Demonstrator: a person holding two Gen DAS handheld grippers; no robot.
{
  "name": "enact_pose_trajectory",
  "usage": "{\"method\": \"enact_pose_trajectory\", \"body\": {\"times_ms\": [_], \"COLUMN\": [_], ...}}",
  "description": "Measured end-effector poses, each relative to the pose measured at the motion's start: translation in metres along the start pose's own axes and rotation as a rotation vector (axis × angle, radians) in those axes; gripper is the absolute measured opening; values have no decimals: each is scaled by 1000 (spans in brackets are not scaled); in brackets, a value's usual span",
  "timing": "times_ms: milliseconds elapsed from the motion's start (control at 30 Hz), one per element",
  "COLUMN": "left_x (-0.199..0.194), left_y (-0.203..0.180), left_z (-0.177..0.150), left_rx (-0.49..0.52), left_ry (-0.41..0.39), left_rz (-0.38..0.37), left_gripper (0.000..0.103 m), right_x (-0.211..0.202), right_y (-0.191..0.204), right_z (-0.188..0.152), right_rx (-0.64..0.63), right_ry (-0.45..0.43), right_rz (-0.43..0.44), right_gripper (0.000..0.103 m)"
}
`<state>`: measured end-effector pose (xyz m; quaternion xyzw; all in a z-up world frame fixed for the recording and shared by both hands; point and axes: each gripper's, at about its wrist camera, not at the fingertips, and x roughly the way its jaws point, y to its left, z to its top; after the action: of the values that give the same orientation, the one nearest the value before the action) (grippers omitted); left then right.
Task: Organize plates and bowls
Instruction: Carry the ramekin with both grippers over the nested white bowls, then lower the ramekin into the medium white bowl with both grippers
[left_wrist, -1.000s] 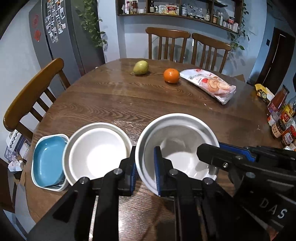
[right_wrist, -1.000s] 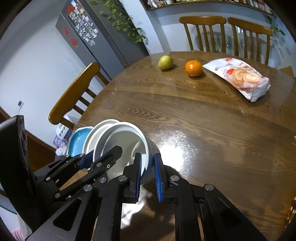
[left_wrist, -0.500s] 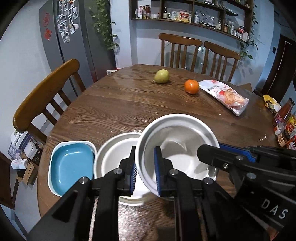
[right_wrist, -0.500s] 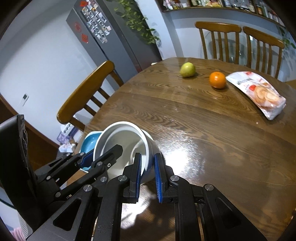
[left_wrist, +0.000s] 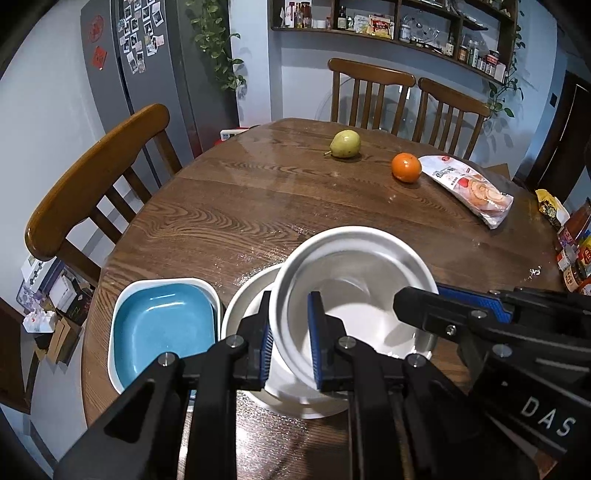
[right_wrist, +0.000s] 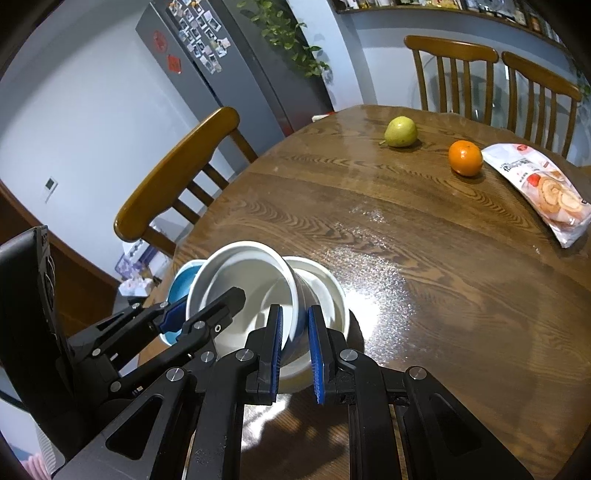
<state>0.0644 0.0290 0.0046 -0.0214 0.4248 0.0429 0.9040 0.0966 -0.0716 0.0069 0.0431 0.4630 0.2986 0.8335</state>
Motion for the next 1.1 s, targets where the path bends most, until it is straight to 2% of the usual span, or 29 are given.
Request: {"method": "enact_pose_trajectory", "body": {"times_ms": [200,333,667,1100], "left_x": [4,14,36,44], "left_y": [9,20,27,24], "left_z": [3,4,-5,-8], "left_rx": [24,-3,-16,-8], "left_ry": [20,63,129,157], "left_rz": [-6,-40,-31,-54], "left_gripper": [15,15,15,15], "right_x": [9,20,51,53], "right_y": [5,7,4,0], "right_z": [3,5,-6,-10], "right_rx": [8,21,52,61], "right_ry": [15,42,126,151], "right_rz": [4,12,25,2], "right_gripper": [16,16,16,16]}}
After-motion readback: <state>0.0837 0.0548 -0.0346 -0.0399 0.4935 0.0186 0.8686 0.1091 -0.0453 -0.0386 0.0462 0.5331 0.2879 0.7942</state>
